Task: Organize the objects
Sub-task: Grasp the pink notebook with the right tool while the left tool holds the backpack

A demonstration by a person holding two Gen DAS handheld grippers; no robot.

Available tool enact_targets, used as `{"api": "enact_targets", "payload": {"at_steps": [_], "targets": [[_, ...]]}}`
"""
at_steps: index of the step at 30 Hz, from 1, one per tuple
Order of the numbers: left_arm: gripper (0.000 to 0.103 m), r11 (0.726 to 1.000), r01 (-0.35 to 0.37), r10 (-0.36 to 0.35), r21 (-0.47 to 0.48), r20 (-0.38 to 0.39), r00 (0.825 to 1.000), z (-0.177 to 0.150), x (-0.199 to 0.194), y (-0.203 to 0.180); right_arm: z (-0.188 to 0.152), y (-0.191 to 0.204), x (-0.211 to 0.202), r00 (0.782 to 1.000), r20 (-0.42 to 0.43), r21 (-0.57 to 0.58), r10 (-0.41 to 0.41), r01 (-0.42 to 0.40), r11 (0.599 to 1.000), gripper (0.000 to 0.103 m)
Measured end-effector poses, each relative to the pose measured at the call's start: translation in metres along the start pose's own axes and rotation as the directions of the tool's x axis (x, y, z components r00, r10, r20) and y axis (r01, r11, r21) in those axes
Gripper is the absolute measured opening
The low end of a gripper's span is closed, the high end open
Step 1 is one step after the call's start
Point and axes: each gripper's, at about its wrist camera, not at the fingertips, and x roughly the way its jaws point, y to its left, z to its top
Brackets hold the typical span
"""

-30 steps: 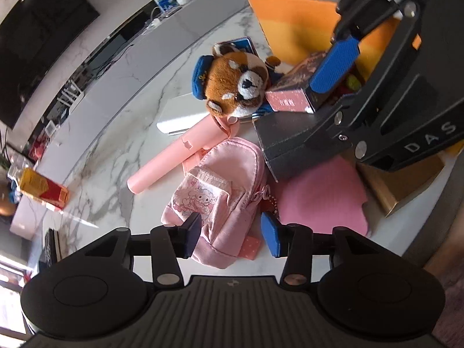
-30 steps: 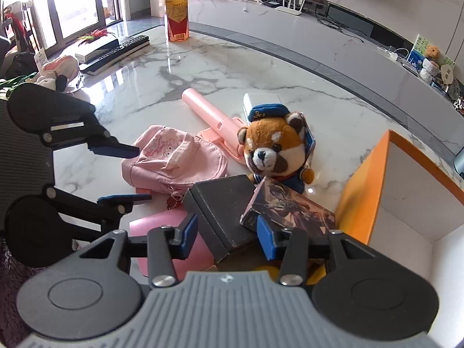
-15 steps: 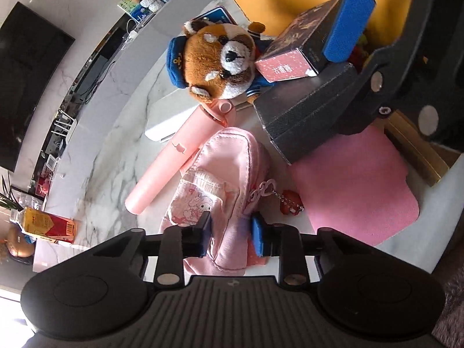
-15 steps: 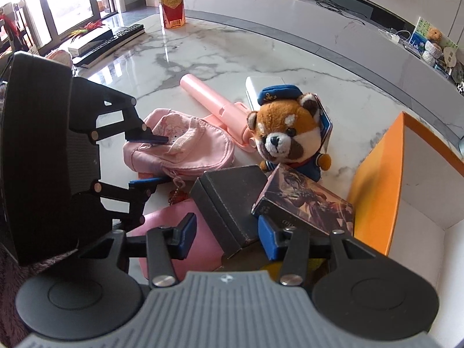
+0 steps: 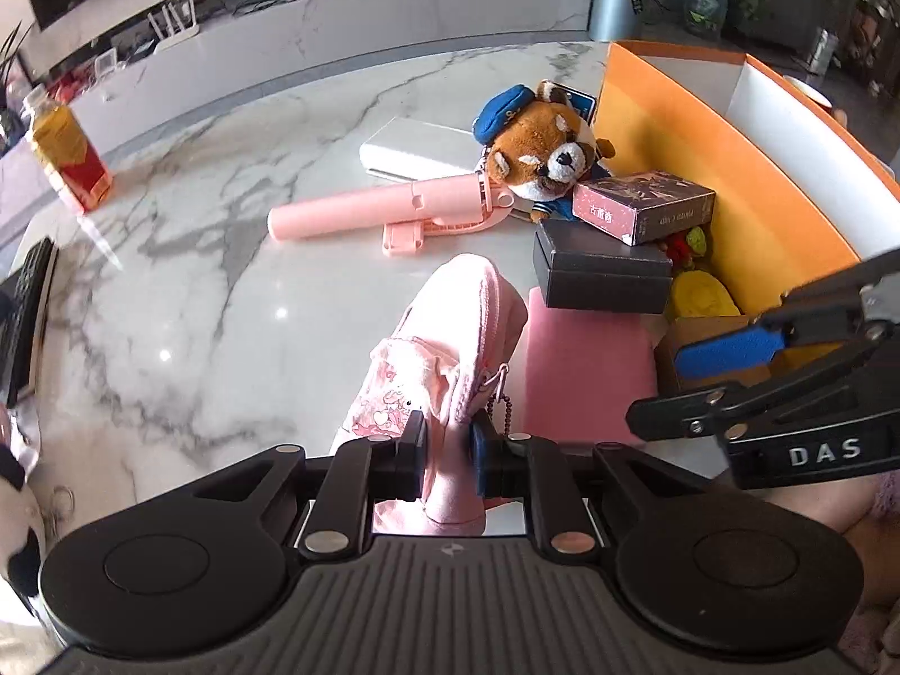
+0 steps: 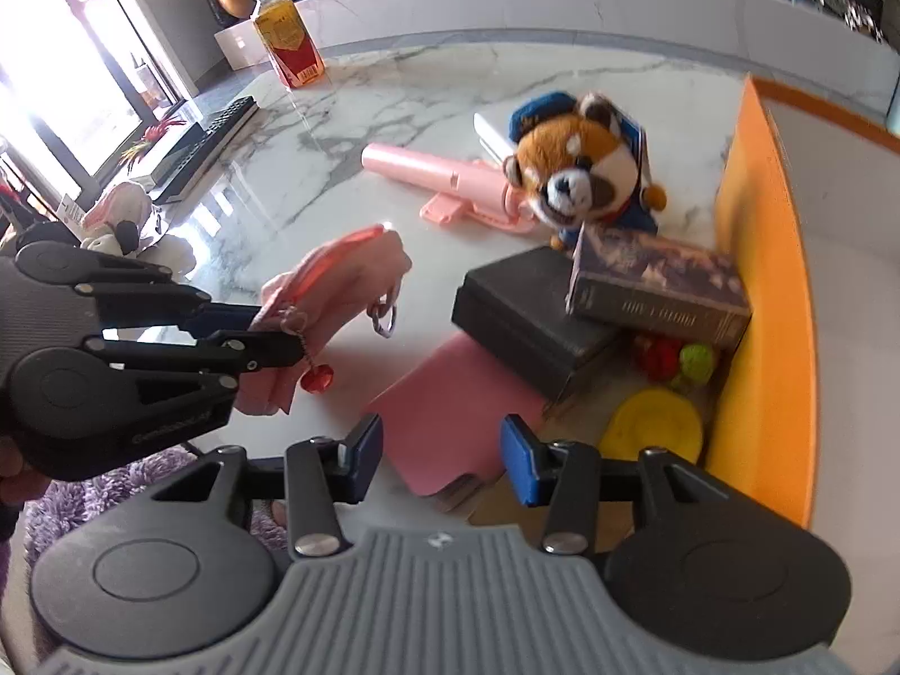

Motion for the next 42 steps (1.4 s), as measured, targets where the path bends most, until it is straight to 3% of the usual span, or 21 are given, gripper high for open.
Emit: {"api": "enact_targets", "payload": {"at_steps": [5,11,15,21,22,24,26,28,29,31,32,34,42], "targets": [[0.018,0.997,0.018,-0.016,-0.080,0.021,1.000,-0.012,-0.006,-0.001,-0.018,-0.001,0.010,0.999,-0.032,0.174,0.014,-0.008,0.985,0.048],[0.018,0.998,0.005,-0.003,-0.060,0.040,0.999,-0.009,0.002,-0.007,-0.024,-0.002,0.018,1.000,0.006,0.335,-0.009,0.006,0.942,0.047],[0.018,0.997,0.018,-0.015,-0.069,0.045,0.999,-0.009,0.001,-0.003,-0.029,-0.010,0.033,0.999,-0.048,0.502,0.015,0.012,0.865,0.046],[0.019,0.997,0.032,-0.029,-0.065,0.044,0.999,-0.011,0.002,-0.003,-0.030,-0.013,0.034,1.000,-0.004,0.561,0.001,0.002,0.828,0.041],[0.019,0.998,0.032,-0.029,-0.063,0.043,0.999,-0.011,0.002,-0.003,-0.031,-0.016,0.032,1.000,-0.004,0.574,-0.010,0.010,0.819,0.042],[0.019,0.998,0.034,-0.031,-0.057,0.040,0.999,-0.011,0.004,-0.004,-0.031,-0.021,0.030,1.000,0.008,0.604,-0.007,0.001,0.797,0.058],[0.019,0.998,0.035,-0.033,-0.054,0.035,0.999,-0.009,0.006,-0.006,-0.028,-0.023,0.034,1.000,0.009,0.611,0.007,-0.011,0.791,0.057],[0.019,0.998,0.035,-0.033,-0.055,0.032,0.999,-0.009,0.007,-0.006,-0.027,-0.025,0.037,1.000,0.020,0.624,0.015,-0.024,0.781,0.051],[0.019,0.998,0.033,-0.032,-0.057,0.032,0.999,-0.009,0.007,-0.007,-0.027,-0.027,0.039,1.000,0.014,0.625,0.021,-0.025,0.780,0.033],[0.019,0.998,0.030,-0.028,-0.060,0.030,0.999,-0.010,0.006,-0.007,-0.030,-0.031,0.037,0.997,0.046,0.632,0.060,-0.076,0.771,0.020],[0.019,0.998,0.028,-0.026,-0.062,0.028,0.999,-0.010,0.005,-0.007,-0.029,-0.030,0.035,0.996,0.056,0.615,0.062,-0.084,0.784,0.005],[0.019,0.998,0.017,-0.016,-0.066,0.024,1.000,-0.011,0.004,-0.008,-0.027,-0.026,0.029,0.997,0.061,0.572,0.041,-0.069,0.818,0.004],[0.019,0.997,-0.004,0.004,-0.073,-0.004,1.000,-0.018,-0.008,-0.011,-0.043,-0.019,0.008,0.995,0.003,0.479,0.099,-0.089,0.873,0.001]]}}
